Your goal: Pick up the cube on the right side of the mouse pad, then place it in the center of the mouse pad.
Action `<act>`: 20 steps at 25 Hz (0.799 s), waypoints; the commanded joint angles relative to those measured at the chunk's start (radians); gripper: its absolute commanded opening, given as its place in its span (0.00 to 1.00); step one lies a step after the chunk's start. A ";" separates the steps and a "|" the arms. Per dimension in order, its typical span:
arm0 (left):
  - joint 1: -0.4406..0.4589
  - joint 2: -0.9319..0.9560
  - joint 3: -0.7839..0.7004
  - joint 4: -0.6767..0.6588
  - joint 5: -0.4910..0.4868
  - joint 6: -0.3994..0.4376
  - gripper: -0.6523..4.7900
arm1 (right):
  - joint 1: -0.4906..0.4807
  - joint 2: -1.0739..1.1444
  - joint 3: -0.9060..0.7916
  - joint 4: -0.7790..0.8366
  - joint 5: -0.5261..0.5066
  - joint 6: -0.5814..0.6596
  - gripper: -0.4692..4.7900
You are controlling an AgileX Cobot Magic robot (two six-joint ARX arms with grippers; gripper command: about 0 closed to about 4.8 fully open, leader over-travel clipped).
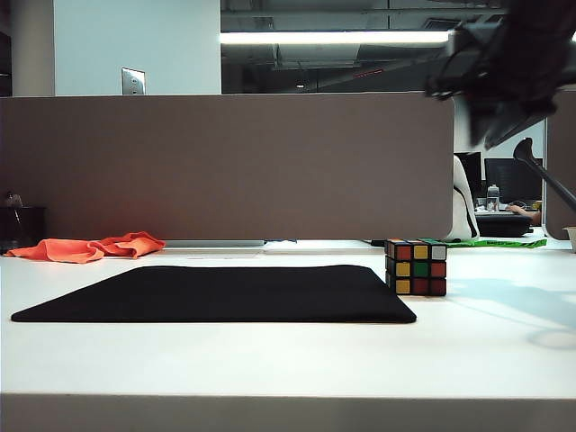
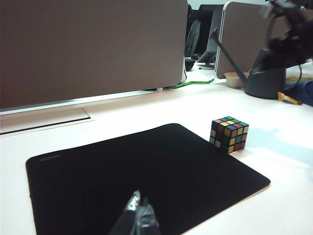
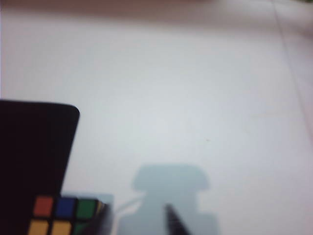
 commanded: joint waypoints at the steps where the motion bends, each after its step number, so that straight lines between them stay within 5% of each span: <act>1: 0.001 0.001 0.003 0.009 0.004 -0.029 0.11 | 0.021 0.094 0.086 -0.036 -0.007 0.072 0.56; 6: 0.001 0.001 0.003 -0.002 0.004 -0.029 0.11 | 0.045 0.224 0.200 -0.084 -0.061 0.120 0.93; 8: 0.001 0.001 0.003 -0.015 0.004 -0.029 0.11 | 0.056 0.269 0.236 -0.100 -0.063 0.124 1.00; 20: 0.001 0.001 0.003 -0.029 -0.003 -0.029 0.11 | 0.068 0.422 0.279 -0.173 -0.065 0.125 1.00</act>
